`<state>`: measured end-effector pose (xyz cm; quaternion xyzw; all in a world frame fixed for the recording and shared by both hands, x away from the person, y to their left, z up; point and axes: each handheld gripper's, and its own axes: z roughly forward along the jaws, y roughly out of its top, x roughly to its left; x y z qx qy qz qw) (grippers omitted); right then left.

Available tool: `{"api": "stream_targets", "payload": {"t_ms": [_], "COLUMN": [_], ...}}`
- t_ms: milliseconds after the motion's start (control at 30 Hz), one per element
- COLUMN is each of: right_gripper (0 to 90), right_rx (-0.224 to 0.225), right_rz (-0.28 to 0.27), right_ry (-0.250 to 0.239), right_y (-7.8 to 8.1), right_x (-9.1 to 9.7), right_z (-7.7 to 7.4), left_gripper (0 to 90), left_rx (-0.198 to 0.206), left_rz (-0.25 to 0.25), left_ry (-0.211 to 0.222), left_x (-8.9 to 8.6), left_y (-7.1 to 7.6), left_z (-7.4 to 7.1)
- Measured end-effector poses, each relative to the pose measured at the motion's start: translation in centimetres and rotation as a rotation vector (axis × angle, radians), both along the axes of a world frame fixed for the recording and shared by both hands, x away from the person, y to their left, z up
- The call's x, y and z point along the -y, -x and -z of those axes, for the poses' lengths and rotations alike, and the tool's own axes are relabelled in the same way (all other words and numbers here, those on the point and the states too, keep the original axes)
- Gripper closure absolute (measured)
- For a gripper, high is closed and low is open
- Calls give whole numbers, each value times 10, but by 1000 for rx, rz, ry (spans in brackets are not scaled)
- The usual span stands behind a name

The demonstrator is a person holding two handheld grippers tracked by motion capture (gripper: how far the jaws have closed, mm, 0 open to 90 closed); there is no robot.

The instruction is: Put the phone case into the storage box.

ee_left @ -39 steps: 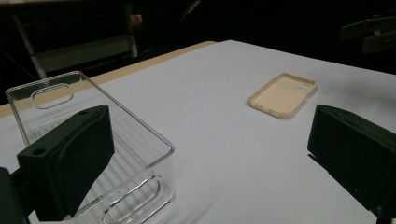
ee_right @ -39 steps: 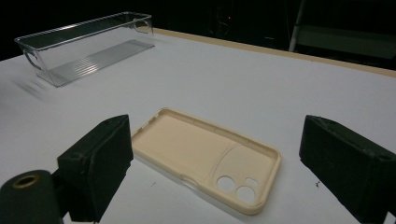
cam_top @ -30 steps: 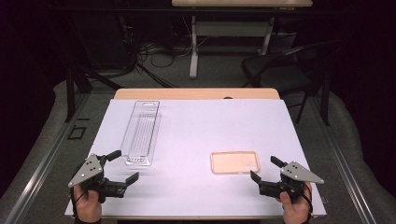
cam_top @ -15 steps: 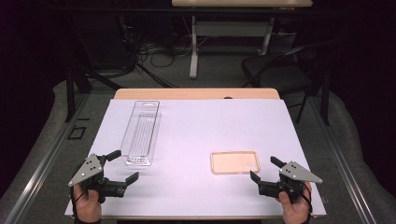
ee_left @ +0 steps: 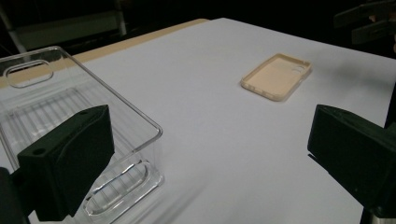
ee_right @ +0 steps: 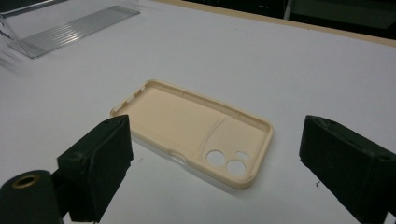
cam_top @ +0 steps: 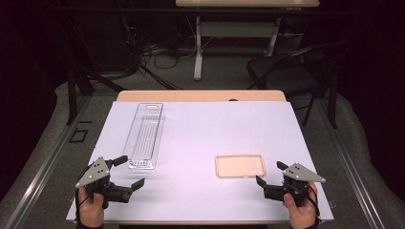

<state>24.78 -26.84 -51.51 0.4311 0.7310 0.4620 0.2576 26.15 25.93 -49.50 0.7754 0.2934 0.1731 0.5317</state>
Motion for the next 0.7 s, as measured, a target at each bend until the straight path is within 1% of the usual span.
{"api": "stream_targets", "payload": {"t_ms": [100, 133, 167, 200, 300, 333, 467, 500, 567, 600, 633, 700], "right_gripper": [92, 92, 92, 92, 92, 92, 92, 92, 92, 92, 92, 91], "right_rx": [-23, -32, -51, -49, -85, -85, -130, -133, -156, -158, -176, -188], "right_rz": [-4, -2, -6, -6, -14, -14, -5, -4, -6, -4, -5, -6], "right_ry": [6, 7, 13, 14, 37, 37, 50, 49, 52, 55, 68, 92], "right_y": [-2, -2, -2, -3, -5, -5, -6, -6, -7, -7, -8, -10], "right_x": [0, -1, -1, -2, -5, -5, -8, -8, -10, -10, -12, -14], "right_z": [0, 1, 1, 2, 2, 2, 1, 1, -1, -1, -3, -5], "left_gripper": [7, 7, 7, 7, 8, 8, 8, 8, 7, 8, 7, 8], "left_rx": [-22, -36, -45, -56, -77, -83, -107, -124, -143, -163, -176, -208], "left_rz": [4, 11, 16, 19, 25, 23, 16, 14, 11, 6, 1, -8], "left_ry": [-24, -31, -34, -36, -57, -61, -106, -112, -125, -135, -140, -137], "left_x": [3, 4, 4, 5, 7, 8, 10, 11, 12, 13, 14, 15], "left_y": [-1, -2, -3, -3, -4, -5, -6, -7, -8, -10, -11, -15], "left_z": [2, 2, 3, 3, 4, 4, 2, 1, -1, -2, -4, -7]}}
